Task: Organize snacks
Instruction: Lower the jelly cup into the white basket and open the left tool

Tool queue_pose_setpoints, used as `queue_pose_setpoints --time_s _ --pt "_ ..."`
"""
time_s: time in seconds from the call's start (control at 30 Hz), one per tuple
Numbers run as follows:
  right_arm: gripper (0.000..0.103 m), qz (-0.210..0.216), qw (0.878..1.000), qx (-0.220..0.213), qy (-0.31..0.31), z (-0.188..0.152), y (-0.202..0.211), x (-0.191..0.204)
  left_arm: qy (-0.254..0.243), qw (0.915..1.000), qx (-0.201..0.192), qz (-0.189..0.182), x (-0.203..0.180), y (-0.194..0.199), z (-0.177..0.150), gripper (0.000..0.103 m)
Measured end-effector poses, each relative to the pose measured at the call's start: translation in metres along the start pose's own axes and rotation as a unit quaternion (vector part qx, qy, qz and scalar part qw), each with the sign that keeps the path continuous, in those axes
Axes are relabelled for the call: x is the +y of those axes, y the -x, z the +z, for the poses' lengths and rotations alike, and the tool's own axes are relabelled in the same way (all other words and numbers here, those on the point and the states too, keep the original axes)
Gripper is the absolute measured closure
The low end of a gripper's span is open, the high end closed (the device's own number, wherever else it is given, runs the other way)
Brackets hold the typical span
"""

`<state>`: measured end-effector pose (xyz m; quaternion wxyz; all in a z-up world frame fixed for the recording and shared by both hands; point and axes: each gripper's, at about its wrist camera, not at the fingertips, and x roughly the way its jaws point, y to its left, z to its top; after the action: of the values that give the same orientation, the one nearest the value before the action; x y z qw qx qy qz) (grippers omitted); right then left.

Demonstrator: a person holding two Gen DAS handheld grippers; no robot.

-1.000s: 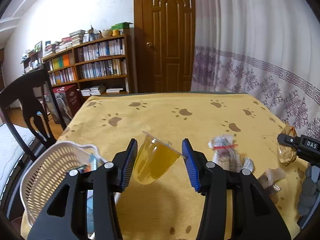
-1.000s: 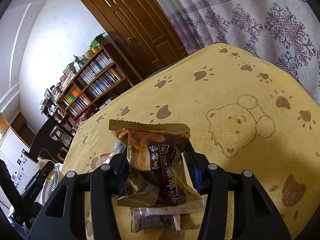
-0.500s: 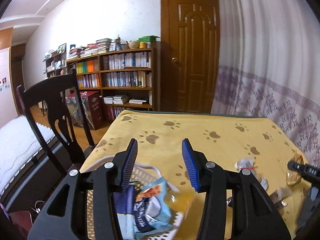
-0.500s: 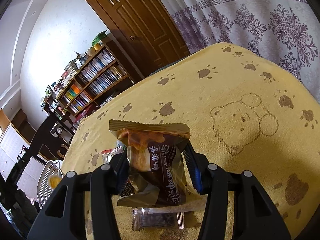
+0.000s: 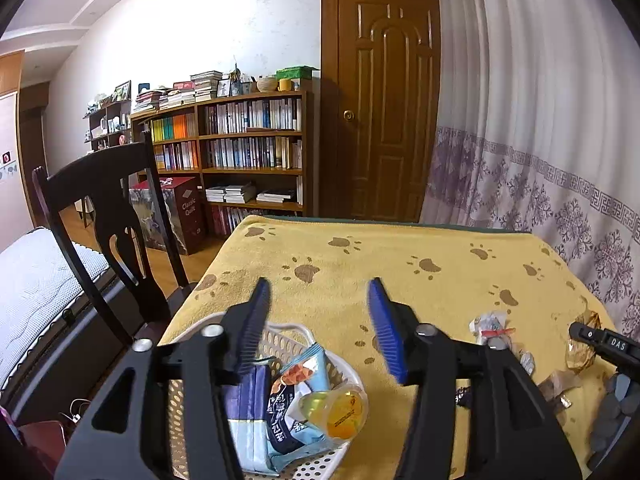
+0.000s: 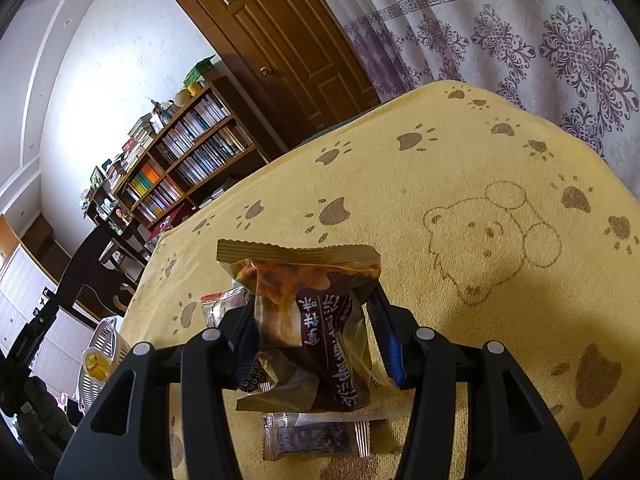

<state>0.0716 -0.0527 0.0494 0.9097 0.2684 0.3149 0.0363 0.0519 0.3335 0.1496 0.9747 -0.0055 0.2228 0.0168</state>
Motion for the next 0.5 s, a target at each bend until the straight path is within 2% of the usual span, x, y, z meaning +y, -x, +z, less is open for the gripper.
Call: queue_pose_setpoints --time_s 0.2,0.33,0.5 --pt "0.053 0.004 1.000 -0.001 -0.003 -0.001 0.001 0.001 -0.016 0.9989 0.042 0.011 0.009 -0.011 -0.022 0.041" --pt "0.053 0.004 1.000 0.002 0.002 -0.002 -0.001 0.004 -0.024 0.9967 0.077 -0.004 0.011 -0.025 -0.039 0.041" --pt "0.053 0.002 1.000 0.005 0.002 -0.002 -0.003 0.002 -0.037 0.9958 0.082 -0.017 0.006 -0.034 -0.046 0.032"
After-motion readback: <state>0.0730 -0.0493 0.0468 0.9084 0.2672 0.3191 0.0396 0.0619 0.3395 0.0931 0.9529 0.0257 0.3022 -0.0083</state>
